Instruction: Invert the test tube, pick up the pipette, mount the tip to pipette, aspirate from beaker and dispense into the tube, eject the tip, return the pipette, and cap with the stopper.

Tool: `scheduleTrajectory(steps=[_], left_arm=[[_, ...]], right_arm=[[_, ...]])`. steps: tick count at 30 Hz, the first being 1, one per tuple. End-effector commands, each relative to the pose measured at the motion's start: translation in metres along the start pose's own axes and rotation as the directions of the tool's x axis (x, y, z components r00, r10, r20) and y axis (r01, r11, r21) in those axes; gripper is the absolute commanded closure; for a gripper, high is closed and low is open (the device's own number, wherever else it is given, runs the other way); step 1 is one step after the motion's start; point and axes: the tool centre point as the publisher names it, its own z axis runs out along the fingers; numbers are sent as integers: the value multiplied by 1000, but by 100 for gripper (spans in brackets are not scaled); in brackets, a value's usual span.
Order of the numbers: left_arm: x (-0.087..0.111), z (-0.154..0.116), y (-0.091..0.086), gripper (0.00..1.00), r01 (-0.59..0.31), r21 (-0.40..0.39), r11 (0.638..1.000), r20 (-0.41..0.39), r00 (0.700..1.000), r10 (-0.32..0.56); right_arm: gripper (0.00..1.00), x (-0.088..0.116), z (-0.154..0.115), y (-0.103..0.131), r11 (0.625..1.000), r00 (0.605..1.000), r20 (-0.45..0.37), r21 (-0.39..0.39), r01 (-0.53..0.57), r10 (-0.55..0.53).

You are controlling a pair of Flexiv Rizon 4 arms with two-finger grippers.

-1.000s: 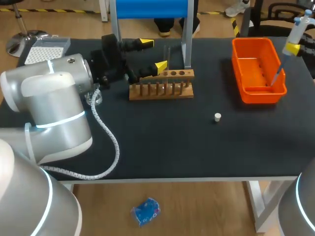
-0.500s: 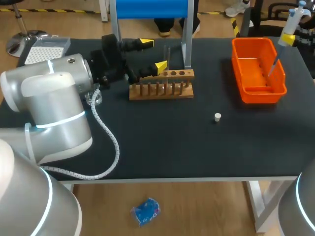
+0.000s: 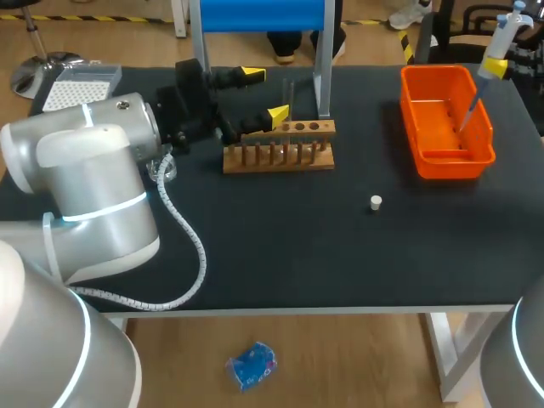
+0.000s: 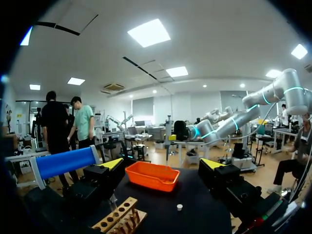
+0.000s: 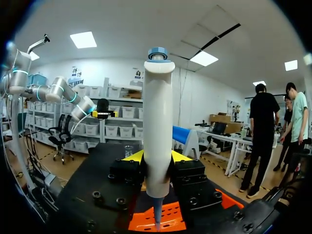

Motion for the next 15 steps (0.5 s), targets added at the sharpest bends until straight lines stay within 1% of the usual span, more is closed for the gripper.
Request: scheduleTrajectory(steps=[1, 3, 4, 6, 8, 10, 12, 14, 15], left_arm=[[1, 2, 0, 0, 0, 1, 1000, 7, 1000, 0], [1, 2, 0, 0, 0, 1, 1000, 7, 1000, 0], [3, 3, -7, 0, -8, 5, 1000, -2, 1000, 8], [3, 8, -17, 0, -50, -25, 998, 10, 999, 50], [3, 19, -28, 0, -57, -23, 998, -1, 998, 57], [1, 32, -35, 0, -105, -68, 992, -32, 994, 103], [-2, 48, -42, 0, -107, -85, 991, -78, 992, 101], [-6, 66, -48, 0, -136, -133, 982, -115, 986, 121], [-8, 72, -51, 0, -137, -135, 981, -130, 984, 120]], right_arm=[[100, -1, -1, 0, 1000, 1000, -5, 0, 0, 0], [100, -1, -1, 0, 1000, 1000, -5, 0, 0, 0], [100, -1, -1, 0, 1000, 1000, -5, 0, 0, 0], [100, -1, -1, 0, 1000, 1000, -5, 0, 0, 0], [100, -1, -1, 0, 1000, 1000, -5, 0, 0, 0], [100, -1, -1, 0, 1000, 1000, -5, 0, 0, 0], [100, -1, -1, 0, 1000, 1000, -5, 0, 0, 0], [100, -1, -1, 0, 1000, 1000, -5, 0, 0, 0], [100, -1, -1, 0, 1000, 1000, -5, 0, 0, 0]])
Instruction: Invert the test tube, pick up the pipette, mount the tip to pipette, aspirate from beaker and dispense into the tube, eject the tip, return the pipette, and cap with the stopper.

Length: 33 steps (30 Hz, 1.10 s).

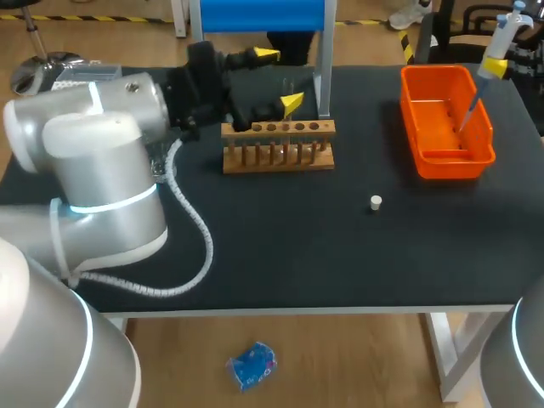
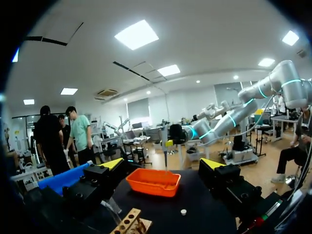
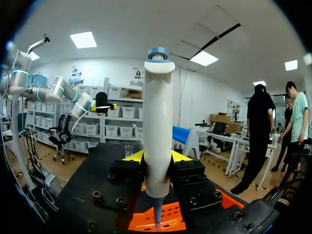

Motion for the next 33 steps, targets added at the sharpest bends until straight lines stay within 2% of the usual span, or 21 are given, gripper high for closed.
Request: scheduleTrajectory(steps=[1, 5, 10, 13, 17, 18, 33], left_arm=[[-27, 53, -16, 0, -11, -136, 991, -104, 995, -3], [-39, 90, -34, 0, -26, -187, 982, -178, 984, -8], [-51, 141, -44, 0, -32, -276, 961, -235, 971, -35], [-56, 169, -45, 0, -56, -336, 940, -231, 973, -25], [-64, 204, -44, 0, -40, -413, 910, -170, 985, -34], [-65, 208, -43, 0, -32, -434, 900, -154, 987, -39], [-65, 208, -43, 0, -32, -434, 900, -154, 987, -39]], right_arm=[[100, -1, -1, 0, 1000, 1000, -4, 0, 0, 0], [100, -1, -1, 0, 1000, 1000, -4, 0, 0, 0], [100, -1, -1, 0, 1000, 1000, -4, 0, 0, 0], [100, -1, -1, 0, 1000, 1000, -4, 0, 0, 0], [100, -1, -1, 0, 1000, 1000, -4, 0, 0, 0], [100, -1, -1, 0, 1000, 1000, -4, 0, 0, 0], [100, -1, -1, 0, 1000, 1000, -4, 0, 0, 0]])
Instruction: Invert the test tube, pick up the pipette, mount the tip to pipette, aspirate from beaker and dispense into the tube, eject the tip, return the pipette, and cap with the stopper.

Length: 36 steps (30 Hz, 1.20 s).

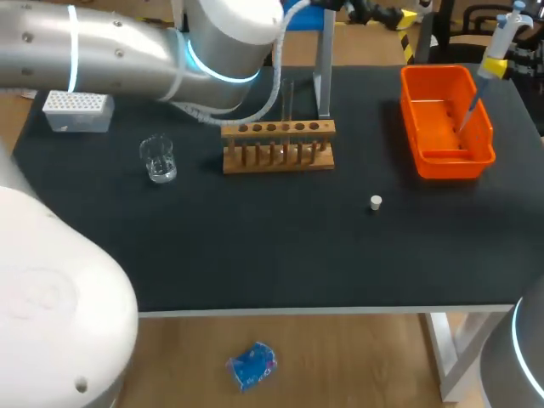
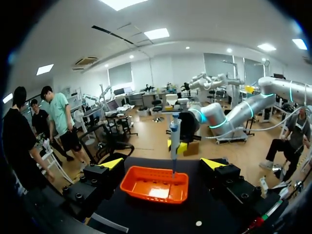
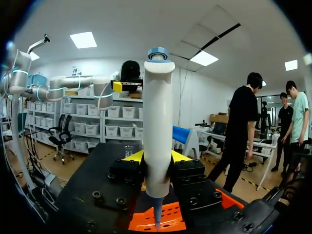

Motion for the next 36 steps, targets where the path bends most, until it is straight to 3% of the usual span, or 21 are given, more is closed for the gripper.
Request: scheduleTrajectory(steps=[1, 7, 12, 14, 15, 16, 17, 18, 31, 36], left_arm=[[-1, 2, -2, 0, 1, -98, 995, -3, 1000, -1], [-8, 15, -5, 0, -11, -97, 995, 5, 1000, 12], [-21, 45, -19, 0, -48, -90, 995, -61, 997, 43], [-26, 54, -25, 32, -50, -77, 996, -84, 995, 43], [-29, 58, -28, 55, -53, -76, 996, -87, 995, 47], [-30, 61, -30, 67, -46, -66, 997, -97, 994, 40], [-31, 63, -32, 93, -47, -55, 997, -107, 993, 41], [-31, 66, -34, 100, -50, -51, 997, -110, 993, 45], [-16, 104, -52, 100, -36, -23, 999, -184, 982, 31], [-6, 109, -55, 100, -5, 64, 998, -205, 979, 19]], right_arm=[[100, -1, -1, 0, 1000, 1000, -4, 0, 0, 0], [100, -1, -1, 0, 1000, 1000, -4, 0, 0, 0], [100, -1, -1, 0, 1000, 1000, -4, 0, 0, 0], [100, -1, -1, 0, 1000, 1000, -4, 0, 0, 0], [100, -1, -1, 0, 1000, 1000, -4, 0, 0, 0], [100, -1, -1, 0, 1000, 1000, -4, 0, 0, 0], [100, -1, -1, 0, 1000, 1000, -4, 0, 0, 0], [100, -1, -1, 0, 1000, 1000, -4, 0, 0, 0], [100, -1, -1, 0, 1000, 1000, -4, 0, 0, 0], [100, -1, -1, 0, 1000, 1000, -4, 0, 0, 0]])
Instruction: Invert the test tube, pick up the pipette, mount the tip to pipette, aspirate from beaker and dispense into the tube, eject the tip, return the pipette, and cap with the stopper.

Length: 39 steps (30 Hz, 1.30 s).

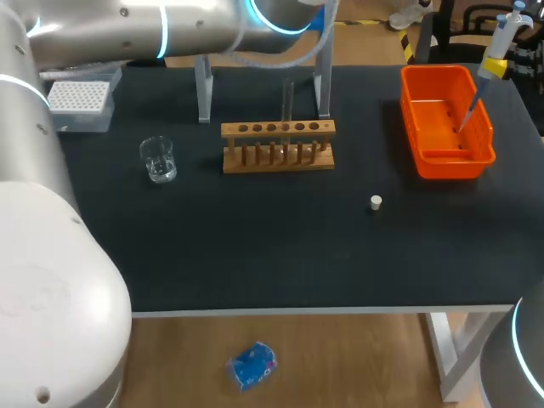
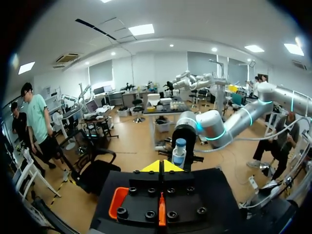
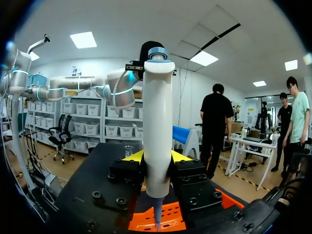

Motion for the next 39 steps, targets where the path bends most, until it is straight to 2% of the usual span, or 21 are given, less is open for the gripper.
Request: scheduleTrajectory(steps=[1, 7, 12, 13, 31, 39], left_arm=[[5, 9, 3, 100, 0, 81, 997, -18, 1000, 1], [13, 19, 5, 100, 7, 167, 986, -35, 999, -1], [19, 22, 5, 100, 35, 298, 954, -69, 998, -15], [19, 21, 5, 100, 29, 275, 961, -61, 998, -13], [19, 21, 5, 100, 29, 275, 961, -61, 998, -13], [20, 35, 8, 100, 12, 302, 953, -63, 998, 7]], right_arm=[[100, -1, -1, 0, 1000, 1000, -4, 0, 0, 0], [100, -1, -1, 0, 1000, 1000, -4, 0, 0, 0], [100, -1, -1, 0, 1000, 1000, -4, 0, 0, 0], [100, -1, -1, 0, 1000, 1000, -4, 0, 0, 0], [100, -1, -1, 0, 1000, 1000, -4, 0, 0, 0], [100, -1, -1, 0, 1000, 1000, -4, 0, 0, 0]])
